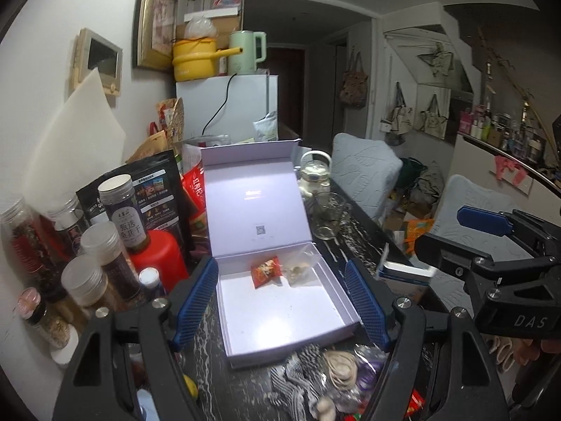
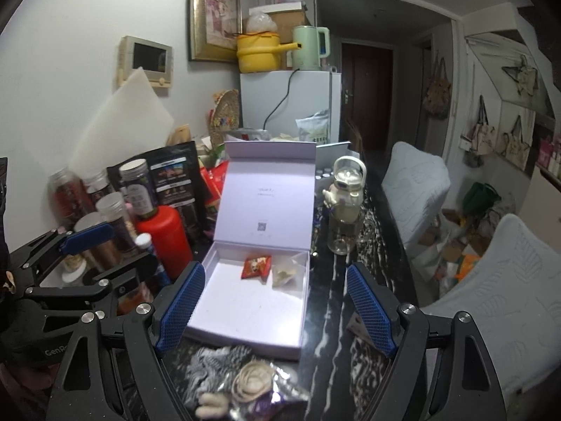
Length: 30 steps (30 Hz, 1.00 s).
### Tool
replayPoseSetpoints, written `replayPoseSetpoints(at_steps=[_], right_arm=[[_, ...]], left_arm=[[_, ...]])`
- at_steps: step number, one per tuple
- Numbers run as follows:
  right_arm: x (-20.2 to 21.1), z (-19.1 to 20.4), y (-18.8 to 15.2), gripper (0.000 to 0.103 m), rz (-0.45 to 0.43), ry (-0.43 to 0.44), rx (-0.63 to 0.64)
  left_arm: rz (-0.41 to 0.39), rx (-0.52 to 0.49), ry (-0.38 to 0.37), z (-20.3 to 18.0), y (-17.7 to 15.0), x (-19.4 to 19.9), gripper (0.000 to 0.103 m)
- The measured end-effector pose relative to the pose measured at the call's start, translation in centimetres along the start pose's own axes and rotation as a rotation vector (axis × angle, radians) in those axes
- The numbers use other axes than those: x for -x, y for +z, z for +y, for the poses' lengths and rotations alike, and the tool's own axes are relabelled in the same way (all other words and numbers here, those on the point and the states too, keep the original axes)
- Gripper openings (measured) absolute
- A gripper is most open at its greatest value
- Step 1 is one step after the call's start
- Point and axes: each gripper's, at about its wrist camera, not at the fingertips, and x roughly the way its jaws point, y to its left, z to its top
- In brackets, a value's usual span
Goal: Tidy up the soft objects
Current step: 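Withdraw both tools from the gift box back over the table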
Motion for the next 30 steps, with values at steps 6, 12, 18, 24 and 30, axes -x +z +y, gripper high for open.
replayPoseSetpoints(at_steps=[6, 12, 18, 24, 30], right_arm=[[3.5, 0.3, -2.7, 0.084, -0.010, -0.010, -0.016], [5.8, 1.0, -5.9, 0.084, -0.013, -0.011, -0.021], [6.8, 1.5, -9.0, 0.084, 0.003, -0.003, -0.024], [7.4, 1.8, -11.7, 0.084, 0.012, 0.007, -0.037], [7.4, 2.1, -14.2, 0.084, 0.028, 0.026, -0.054]], left_arm=[[-0.026, -0.021, -0.019, -1.0, -2.3, 3.8, 0.075], [-0.027, -0.045, -0.033, -1.7, -5.3, 6.1, 0.075], [-0.019, -0.057, -0.054, -2.1, -7.7, 7.5, 0.075], [-0.006, -0.067, -0.084, -2.7, -10.4, 8.4, 0.075], [0.022, -0.067, -0.103, -3.0, -12.6, 8.4, 0.075]])
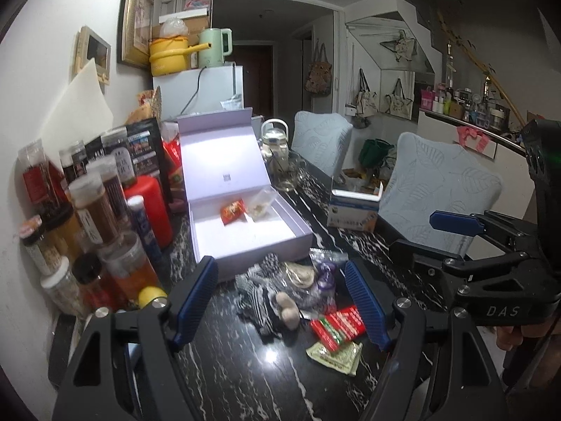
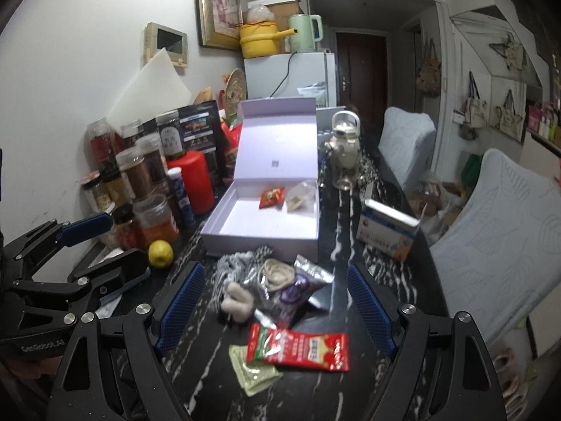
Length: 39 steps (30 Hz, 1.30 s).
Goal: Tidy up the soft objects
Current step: 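Withdraw both tools from the gift box back over the table, then grasp the pale green packet with the right gripper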
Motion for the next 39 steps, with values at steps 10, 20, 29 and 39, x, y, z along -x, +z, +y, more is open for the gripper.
replayPoseSetpoints(at_steps=[10, 20, 29, 39], right_arm=[[-1.6, -0.2, -4.3, 0.084, 0.052, 0.020, -0.033], [-3.6, 0.1, -9.1, 0.084, 0.125, 0.057, -0.057], [-5.9, 1.2, -12.4, 0.084, 0.185, 0.090, -0.006], [-10.0, 2.0, -13.9, 0.084, 0.249, 0.116, 0.064]], left_arm=[[0.039, 0.034, -0.035, 0.4, -3.8, -0.9, 0.075], [0.101, 0.052, -0.043, 0.9, -7.4, -2.3, 0.075], [0.155, 0.079, -0.068, 1.4, -10.3, -3.3, 0.075], [0.187, 0.100, -0.083, 2.1, -11.3, -4.3, 0.075]])
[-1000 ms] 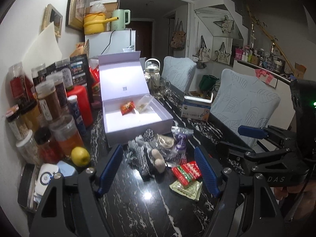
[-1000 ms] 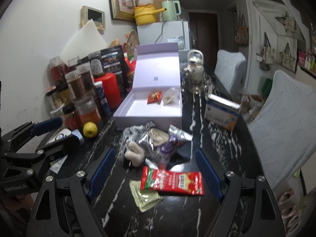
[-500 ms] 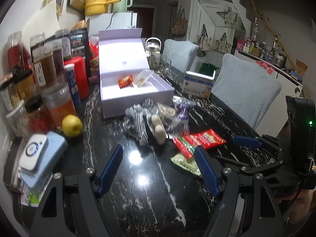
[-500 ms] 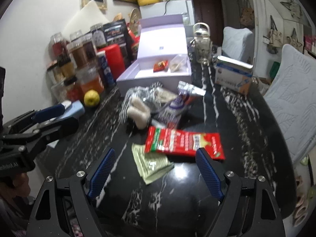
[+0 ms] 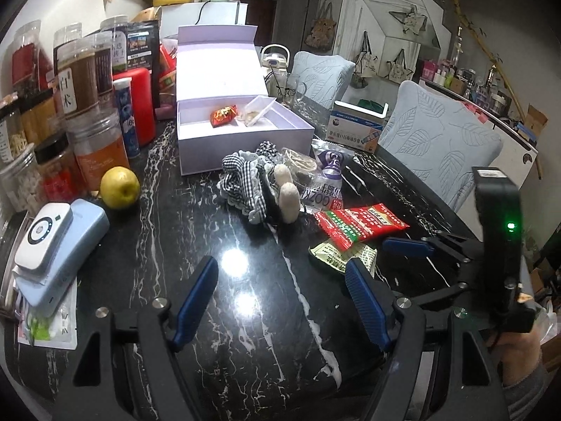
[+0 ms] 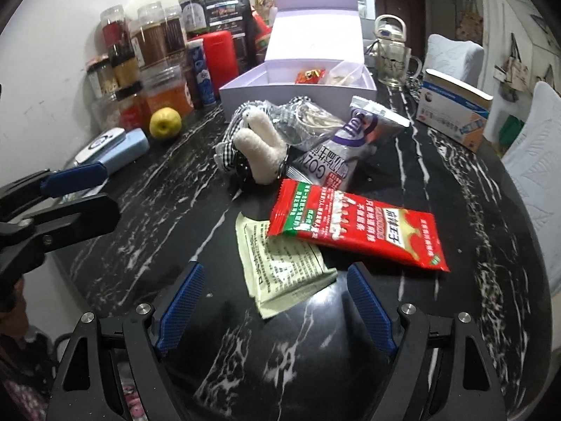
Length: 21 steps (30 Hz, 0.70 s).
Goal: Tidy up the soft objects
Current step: 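Grasp the pale green packet with the right gripper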
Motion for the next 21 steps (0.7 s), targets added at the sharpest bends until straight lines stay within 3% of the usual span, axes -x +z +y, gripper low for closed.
replayPoseSetpoints(at_steps=[7, 9, 11, 14, 21], right_arm=[[-1.9, 0.2, 0.7, 0.082, 0.031, -0.002, 0.041], [-2.1, 0.5, 0.8, 0.072, 0.031, -0.008, 0.060], [-2.1, 1.0, 0.9, 0.054, 0.027, -0.029, 0.089], [-1.9, 1.1, 0.8, 0.043, 0.025, -0.022, 0.094], [-0.3, 0.6, -0.5, 0.041, 0.018, 0.027, 0.034]], left_arm=[[0.011, 0.023, 0.013, 0.8, -0.1, -0.4, 0.075], [0.014, 0.030, 0.015, 1.0, -0.2, -0.5, 0.075], [0.015, 0.036, 0.015, 1.2, -0.2, -0.4, 0.075], [0.013, 0.044, 0.015, 1.4, -0.1, -0.4, 0.075], [0.003, 0.054, 0.004, 1.7, 0.2, -0.3, 0.075]])
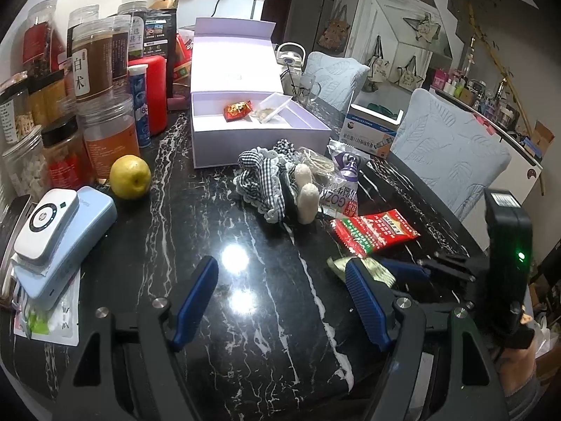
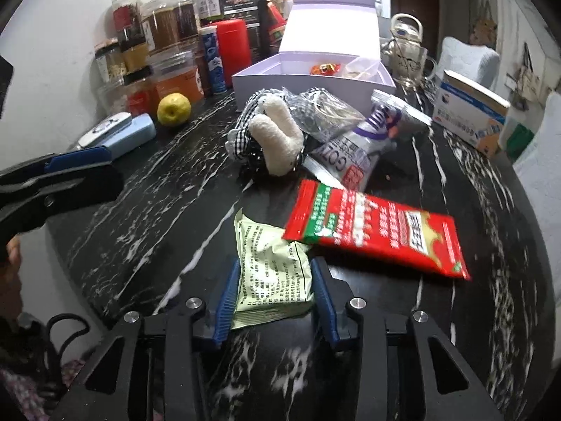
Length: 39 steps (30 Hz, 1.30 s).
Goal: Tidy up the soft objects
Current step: 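Grasp the pale green packet with the right gripper, then grasp the red Malatang Wangzi packet with the left gripper while the right gripper holds the green packet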
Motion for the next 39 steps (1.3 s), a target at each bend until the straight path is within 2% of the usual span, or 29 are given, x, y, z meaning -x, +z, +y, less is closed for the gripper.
replayPoseSetpoints(at_steps=[5, 9, 14, 19, 32, 39], right_arm=[[2.0, -0.6, -1.4, 0.041, -0.023, 0.021, -0.033], [4.5, -2.1, -2.2, 0.041, -0.053, -0.029, -0.063], [7.1, -4.8, -2.6, 0.041, -0.082, -0.085, -0.132], [9.2, -7.9, -3.3, 0.041, -0.117, -0.127, -0.201], [8.7, -13.4, -3.6, 0.041, -0.104, -0.128, -0.326], [7.2, -15.0, -2.8, 0.041, -0.080, -0.121, -0.349]], left_arm=[[0.002, -0.025, -0.019, -0.9, 0.4, -0.5, 0.075], [0.016, -0.068, -0.047, -2.7, 0.9, -1.5, 0.075], [0.062, -0.113, -0.134, -5.7, 1.6, -3.9, 0.075], [0.119, -0.189, -0.188, -8.5, 2.0, -6.8, 0.075], [0.254, -0.403, -0.246, -12.5, 4.0, -13.2, 0.075], [0.343, -0.375, -0.339, -12.4, 4.5, -14.8, 0.075]])
